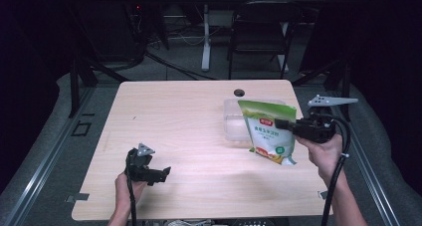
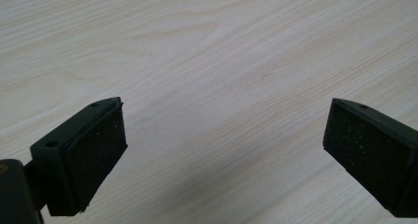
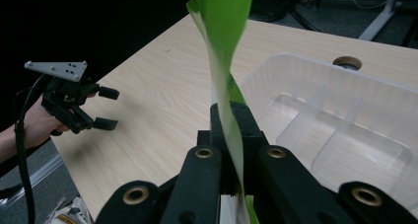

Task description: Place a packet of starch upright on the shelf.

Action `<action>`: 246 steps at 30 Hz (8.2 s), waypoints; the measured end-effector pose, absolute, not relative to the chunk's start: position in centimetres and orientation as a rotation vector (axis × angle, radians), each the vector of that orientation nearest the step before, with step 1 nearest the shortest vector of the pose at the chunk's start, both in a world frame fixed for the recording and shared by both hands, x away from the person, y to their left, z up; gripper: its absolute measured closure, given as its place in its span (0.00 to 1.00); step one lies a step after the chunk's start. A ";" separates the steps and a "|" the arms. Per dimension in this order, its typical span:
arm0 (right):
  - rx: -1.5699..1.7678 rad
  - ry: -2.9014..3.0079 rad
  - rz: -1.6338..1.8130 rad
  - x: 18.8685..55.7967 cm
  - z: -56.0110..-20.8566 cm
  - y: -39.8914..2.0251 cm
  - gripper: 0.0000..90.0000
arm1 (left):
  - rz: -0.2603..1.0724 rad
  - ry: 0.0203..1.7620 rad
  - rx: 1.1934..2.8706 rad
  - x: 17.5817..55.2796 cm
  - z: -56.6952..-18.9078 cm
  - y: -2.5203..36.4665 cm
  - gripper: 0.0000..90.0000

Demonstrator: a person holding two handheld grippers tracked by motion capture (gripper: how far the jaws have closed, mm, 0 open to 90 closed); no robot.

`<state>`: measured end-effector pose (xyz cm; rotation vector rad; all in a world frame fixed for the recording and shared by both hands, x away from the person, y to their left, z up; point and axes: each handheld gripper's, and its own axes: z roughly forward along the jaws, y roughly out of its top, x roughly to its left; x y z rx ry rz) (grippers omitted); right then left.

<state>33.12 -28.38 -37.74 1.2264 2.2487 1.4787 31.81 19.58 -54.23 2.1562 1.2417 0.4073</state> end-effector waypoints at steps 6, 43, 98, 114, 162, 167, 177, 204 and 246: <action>1.242 2.221 1.457 33.9 -36.9 -29.0 1.00 | 0.405 1.251 2.154 31.8 -54.3 19.8 0.03; 1.402 1.966 1.379 39.3 -35.3 -30.8 1.00 | 0.414 1.233 2.165 31.7 -54.2 19.2 0.03; 1.594 1.791 1.401 44.6 -40.2 -30.9 1.00 | 0.416 1.199 2.168 31.6 -54.1 19.1 0.03; 1.601 1.768 1.416 45.6 -42.3 -30.6 1.00 | 0.412 1.200 2.164 31.6 -54.1 19.0 0.03; 1.624 1.771 1.338 45.9 -47.5 -33.0 1.00 | 0.417 1.218 2.159 31.4 -54.0 19.5 0.03; 1.653 1.746 1.306 45.5 -47.9 -34.0 1.00 | 0.416 1.215 2.158 31.3 -54.0 19.5 0.03; 1.651 1.760 1.289 45.4 -48.1 -34.1 0.97 | 0.425 1.210 2.159 31.3 -54.0 19.3 0.03; 1.598 2.018 1.232 42.1 -42.8 -35.2 0.15 | 0.423 1.197 2.173 31.5 -54.1 18.7 0.03; 1.339 2.326 1.104 28.8 -48.5 -29.5 0.00 | 0.407 1.200 2.188 31.5 -54.3 18.7 0.03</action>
